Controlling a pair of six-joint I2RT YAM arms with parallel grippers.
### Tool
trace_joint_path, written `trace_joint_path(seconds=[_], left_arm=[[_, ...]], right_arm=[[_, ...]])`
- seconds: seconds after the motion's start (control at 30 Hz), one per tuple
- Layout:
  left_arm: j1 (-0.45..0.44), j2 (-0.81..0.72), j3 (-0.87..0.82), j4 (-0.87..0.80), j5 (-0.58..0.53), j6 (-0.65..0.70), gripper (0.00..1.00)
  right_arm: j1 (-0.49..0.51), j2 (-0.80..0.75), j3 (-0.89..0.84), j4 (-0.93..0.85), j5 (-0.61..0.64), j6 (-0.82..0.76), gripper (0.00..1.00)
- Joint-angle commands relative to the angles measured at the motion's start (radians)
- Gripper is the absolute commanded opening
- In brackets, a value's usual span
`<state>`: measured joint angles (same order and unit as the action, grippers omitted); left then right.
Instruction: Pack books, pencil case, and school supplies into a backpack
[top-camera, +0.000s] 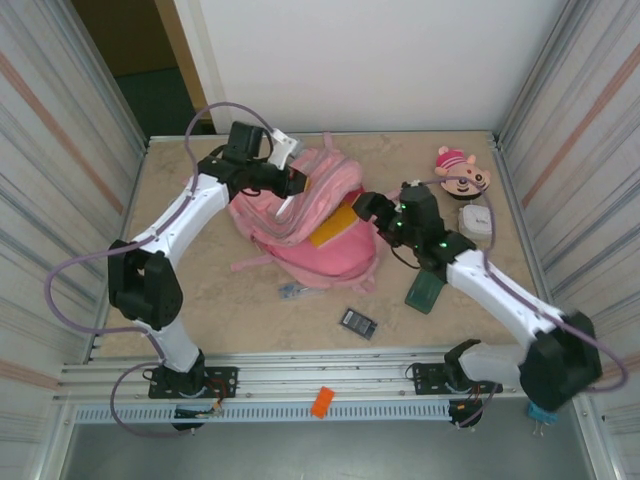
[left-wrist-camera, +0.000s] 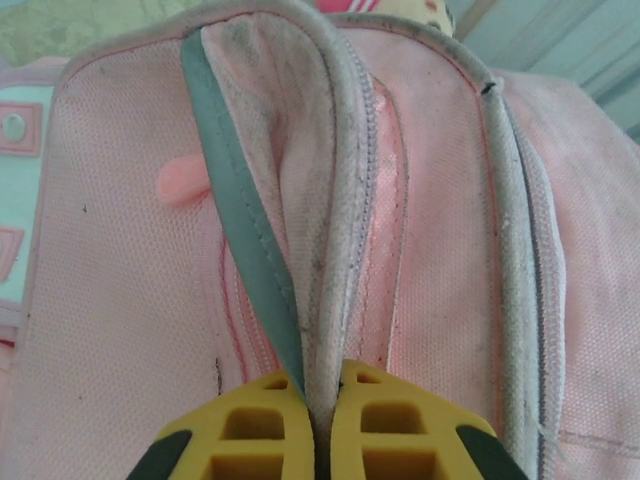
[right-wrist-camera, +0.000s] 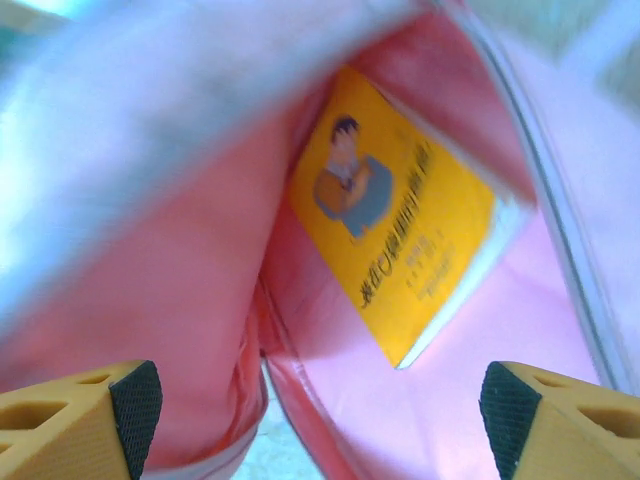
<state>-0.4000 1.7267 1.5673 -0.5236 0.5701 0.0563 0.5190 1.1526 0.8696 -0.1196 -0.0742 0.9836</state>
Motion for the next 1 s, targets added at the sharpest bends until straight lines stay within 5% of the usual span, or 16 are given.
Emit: trace_joint_path(seconds=[0.0,0.13,0.23,0.43,0.73,0.87,0.97], left_arm=[[-0.034,-0.01,-0.017,-0.031,-0.069,0.14,0.04],[-0.045,0.004,-0.044,-0.008,-0.072,0.082,0.63],[-0.032,-0.039,-0.082,0.038,-0.107,0.032,0.95],[0.085,-0.189,-0.271,0.135,-0.097,-0.112,0.99],[0.212,-0.426,-0.519,0.1,-0.158,-0.191,0.99],[0.257,-0.519,-0.633,0.14,-0.162,-0.263,0.99],[0.275,-0.57,-0.698,0.178,-0.168,-0.28,0.99]], right_arm=[[0.025,-0.069,0.046,-0.236,0.063,-0.424,0.83],[0.076,-0.063,0.113,-0.39,-0.001,-0.849,0.82],[0.141,-0.006,0.161,-0.502,-0.039,-1.159,0.82],[0.215,0.163,0.189,-0.547,-0.039,-1.523,0.86],[0.248,0.397,0.11,-0.274,0.084,-1.69,0.86],[0.243,0.478,0.082,-0.206,0.178,-1.754,0.65],[0.224,0.441,0.072,-0.154,0.2,-1.785,0.37]])
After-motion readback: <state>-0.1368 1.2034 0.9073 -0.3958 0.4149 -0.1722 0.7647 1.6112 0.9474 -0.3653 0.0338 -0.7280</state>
